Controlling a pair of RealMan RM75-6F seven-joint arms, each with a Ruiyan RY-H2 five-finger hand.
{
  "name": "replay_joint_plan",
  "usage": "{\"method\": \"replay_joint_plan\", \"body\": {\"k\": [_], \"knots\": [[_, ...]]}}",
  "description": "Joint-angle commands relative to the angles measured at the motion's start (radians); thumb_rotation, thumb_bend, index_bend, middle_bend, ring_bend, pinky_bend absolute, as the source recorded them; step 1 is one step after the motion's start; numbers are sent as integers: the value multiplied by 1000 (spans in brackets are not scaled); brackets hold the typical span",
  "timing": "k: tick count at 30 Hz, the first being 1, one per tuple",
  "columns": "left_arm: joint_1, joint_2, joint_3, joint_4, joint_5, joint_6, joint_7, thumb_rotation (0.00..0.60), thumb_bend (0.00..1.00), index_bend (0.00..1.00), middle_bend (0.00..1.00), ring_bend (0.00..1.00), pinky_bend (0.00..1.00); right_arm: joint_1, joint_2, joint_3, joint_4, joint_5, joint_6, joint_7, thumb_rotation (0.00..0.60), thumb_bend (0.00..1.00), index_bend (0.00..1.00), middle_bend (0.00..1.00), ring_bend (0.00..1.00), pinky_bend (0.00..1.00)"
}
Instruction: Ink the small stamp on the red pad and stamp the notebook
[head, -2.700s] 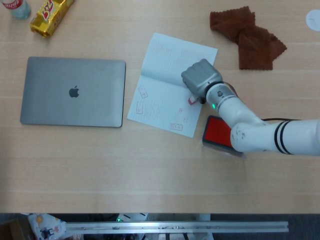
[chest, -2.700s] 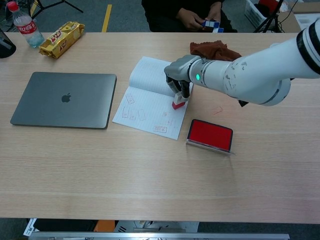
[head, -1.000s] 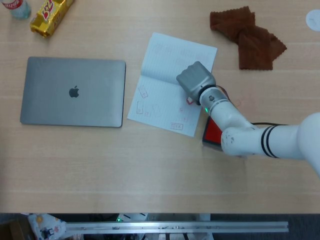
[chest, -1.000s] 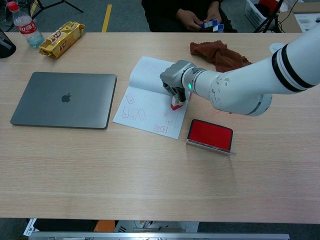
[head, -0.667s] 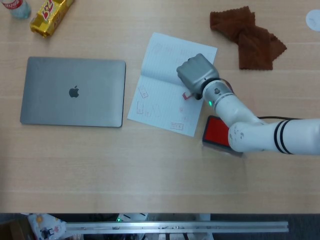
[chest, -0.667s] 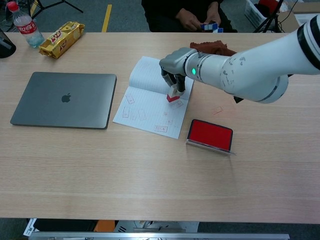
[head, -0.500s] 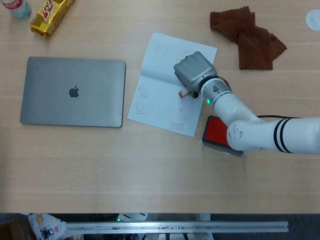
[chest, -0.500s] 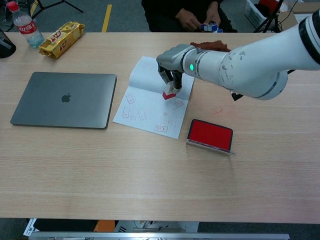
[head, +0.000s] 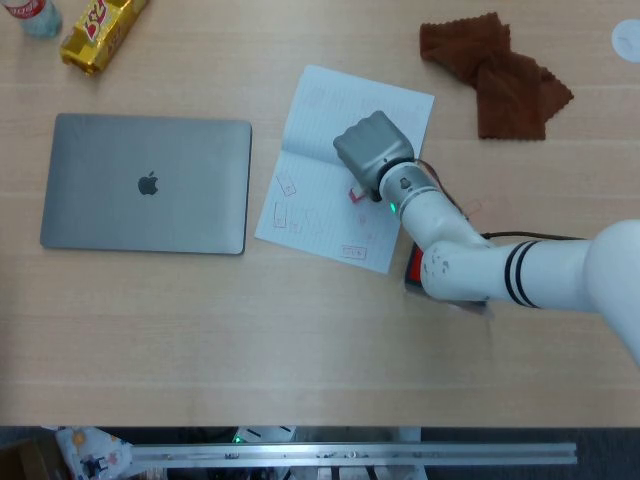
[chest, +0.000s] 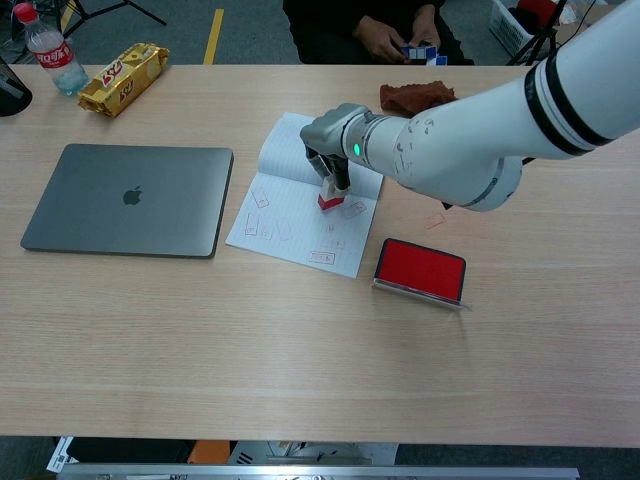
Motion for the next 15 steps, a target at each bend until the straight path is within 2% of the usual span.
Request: {"method": "replay_joint_plan", "body": {"k": [1,15], "knots": [[0,-1,0,1,-1,0,-1,600,269,160,46,92,112,13,-20,-4,22,22,-8,-16,600,609,746,509,300,388],[2,-1,0,3,-4,0,-3,600,269,160,43,91,113,31,-75,-15,106,81,-33,-65,600,610,757,509,300,388]]}}
